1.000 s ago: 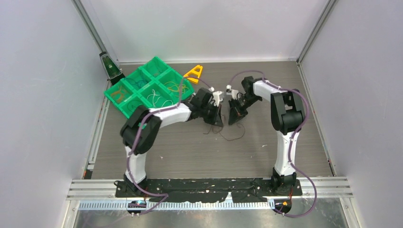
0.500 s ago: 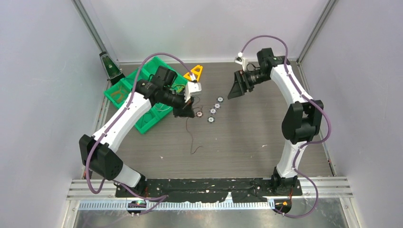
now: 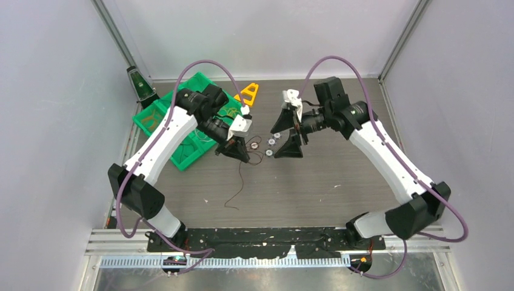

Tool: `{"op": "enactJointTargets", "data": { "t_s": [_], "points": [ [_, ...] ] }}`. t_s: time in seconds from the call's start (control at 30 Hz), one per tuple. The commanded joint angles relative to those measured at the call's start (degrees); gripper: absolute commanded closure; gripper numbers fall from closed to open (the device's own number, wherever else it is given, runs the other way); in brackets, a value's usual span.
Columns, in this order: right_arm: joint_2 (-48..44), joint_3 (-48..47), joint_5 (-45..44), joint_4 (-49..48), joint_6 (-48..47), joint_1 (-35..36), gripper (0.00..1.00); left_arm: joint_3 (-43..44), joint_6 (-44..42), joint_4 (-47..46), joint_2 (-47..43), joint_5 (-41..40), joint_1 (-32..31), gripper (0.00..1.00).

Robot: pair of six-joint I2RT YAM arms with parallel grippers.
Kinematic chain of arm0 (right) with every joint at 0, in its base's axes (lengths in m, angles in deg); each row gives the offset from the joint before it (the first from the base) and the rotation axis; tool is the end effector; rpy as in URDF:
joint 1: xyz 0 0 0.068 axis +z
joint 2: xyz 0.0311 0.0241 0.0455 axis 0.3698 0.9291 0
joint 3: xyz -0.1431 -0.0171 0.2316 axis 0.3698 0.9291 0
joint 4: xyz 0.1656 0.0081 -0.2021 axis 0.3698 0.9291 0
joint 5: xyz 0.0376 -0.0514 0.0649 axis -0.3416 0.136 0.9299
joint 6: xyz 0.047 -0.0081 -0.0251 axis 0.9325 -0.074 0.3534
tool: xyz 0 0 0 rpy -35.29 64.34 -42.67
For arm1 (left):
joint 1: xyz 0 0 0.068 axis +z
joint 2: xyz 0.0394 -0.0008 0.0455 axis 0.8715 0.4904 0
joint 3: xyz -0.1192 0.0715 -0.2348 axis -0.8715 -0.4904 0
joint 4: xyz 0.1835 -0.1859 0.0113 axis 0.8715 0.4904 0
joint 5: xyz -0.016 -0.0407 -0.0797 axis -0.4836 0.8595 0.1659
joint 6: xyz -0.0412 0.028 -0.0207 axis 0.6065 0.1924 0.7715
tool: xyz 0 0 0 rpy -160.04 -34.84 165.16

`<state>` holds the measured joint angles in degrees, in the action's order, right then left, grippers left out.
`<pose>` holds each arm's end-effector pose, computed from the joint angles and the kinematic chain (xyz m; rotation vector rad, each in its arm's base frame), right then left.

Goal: Untangle the cables

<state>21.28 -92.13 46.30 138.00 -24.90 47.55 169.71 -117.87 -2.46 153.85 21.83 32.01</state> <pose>0.2471 0.1547 0.3869 -1.4600 1.5179 1.1728 0.2293 -0.1604 0.3667 1.8503 1.4762 -1.2275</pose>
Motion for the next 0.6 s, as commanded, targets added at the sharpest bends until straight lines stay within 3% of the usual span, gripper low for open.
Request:
{"op": "enactJointTargets", "data": {
  "t_s": [0.0, 0.27, 0.57],
  "points": [
    [-5.7, 5.7, 0.8, -17.5, -0.9, 3.2, 0.05, 4.4, -8.0, 10.7, 2.1, 5.1, 0.0, 1.0],
    [-6.9, 9.4, -8.3, -27.9, -1.0, 10.0, 0.05, 6.5, -6.8, 11.1, 3.0, 5.1, 0.0, 1.0],
    [-5.6, 9.2, -14.2, -29.4, -4.3, 13.0, 0.03, 6.4, -6.3, 10.8, 2.6, 3.2, 0.1, 1.0]
  ]
}}
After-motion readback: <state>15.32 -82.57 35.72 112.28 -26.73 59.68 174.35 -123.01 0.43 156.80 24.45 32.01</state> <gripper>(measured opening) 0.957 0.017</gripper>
